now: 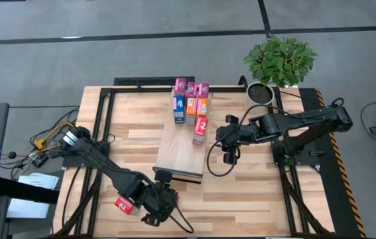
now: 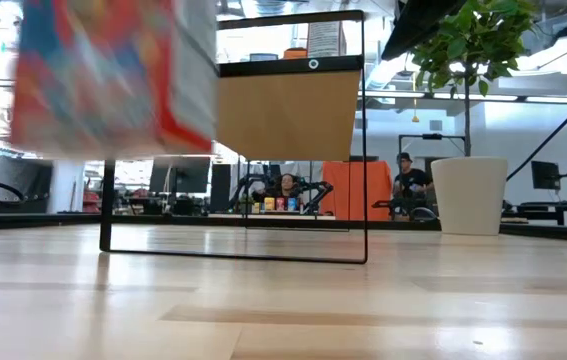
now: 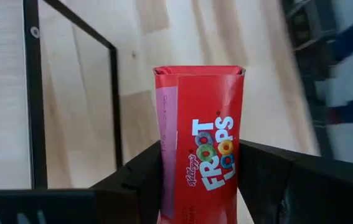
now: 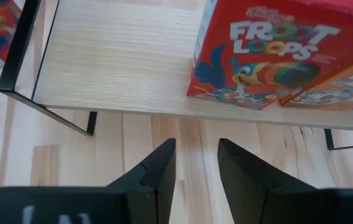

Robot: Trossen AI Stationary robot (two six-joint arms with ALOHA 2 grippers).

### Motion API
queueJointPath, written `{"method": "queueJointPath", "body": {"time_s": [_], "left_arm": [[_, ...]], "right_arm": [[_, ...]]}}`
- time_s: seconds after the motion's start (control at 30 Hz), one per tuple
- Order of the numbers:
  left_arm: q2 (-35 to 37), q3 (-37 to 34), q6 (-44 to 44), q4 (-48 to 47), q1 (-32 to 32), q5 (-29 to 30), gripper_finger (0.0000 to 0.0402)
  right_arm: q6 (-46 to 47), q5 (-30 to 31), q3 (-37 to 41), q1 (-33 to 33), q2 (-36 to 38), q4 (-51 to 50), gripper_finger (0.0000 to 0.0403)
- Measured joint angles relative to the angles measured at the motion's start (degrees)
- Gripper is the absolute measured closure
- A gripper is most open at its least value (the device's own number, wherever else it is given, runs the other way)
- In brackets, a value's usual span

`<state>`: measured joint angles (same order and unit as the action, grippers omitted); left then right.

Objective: Stack cereal on shelf
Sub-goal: Put the right red cereal box into the shelf

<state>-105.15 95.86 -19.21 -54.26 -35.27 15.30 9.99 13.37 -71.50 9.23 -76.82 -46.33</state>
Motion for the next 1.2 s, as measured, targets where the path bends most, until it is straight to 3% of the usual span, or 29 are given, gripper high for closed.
{"method": "queueJointPath", "body": {"time_s": [0.17, 0.3, 0.4, 0.57, 0.73, 0.87, 0.93, 1.1, 1.2], "left_arm": [[1.58, 7.74, 1.19, -6.3, -0.07, -4.13, 0.0242], [3.61, 14.24, 1.75, -11.06, 0.19, -2.7, 0.0242], [5.73, 18.59, 0.59, -13.89, 1.21, 3.25, 0.0242], [9.45, 23.47, -2.34, -16.29, 4.59, 18.13, 0.0242], [12.27, 24.74, -7.22, -18.17, 12.09, 24.14, 0.0242], [12.97, 24.78, -20.06, -21.78, 19.5, 23.87, 0.0242], [12.97, 24.76, -27.04, -23.62, 23.2, 21.05, 0.0242], [11.88, 24.67, -30.11, -24.51, 29.42, 9.8, 0.0242], [10.88, 24.74, -32.49, -24.28, 30.34, 8.53, 0.0242]], "right_arm": [[-1.3, 0.03, 0.01, 0.0, 0.0, 0.14, 0.0262], [-1.43, 0.04, 0.02, 0.0, 0.0, 0.11, 0.0262], [-0.97, 0.08, 0.01, 0.0, 0.0, 0.07, 0.026], [0.86, 0.2, 0.02, -0.35, 0.0, 0.07, 0.0263], [2.49, 0.36, 0.01, -0.91, 0.0, 0.04, 0.0272], [4.83, 0.35, 0.02, -1.67, 0.0, 0.04, 0.0277], [5.13, 0.32, 0.01, -2.02, 0.0, 0.03, 0.0279], [6.39, 0.28, 0.0, -2.32, 0.0, 0.02, 0.028], [6.57, 0.31, 0.02, -2.64, 0.0, 0.07, 0.028]]}}
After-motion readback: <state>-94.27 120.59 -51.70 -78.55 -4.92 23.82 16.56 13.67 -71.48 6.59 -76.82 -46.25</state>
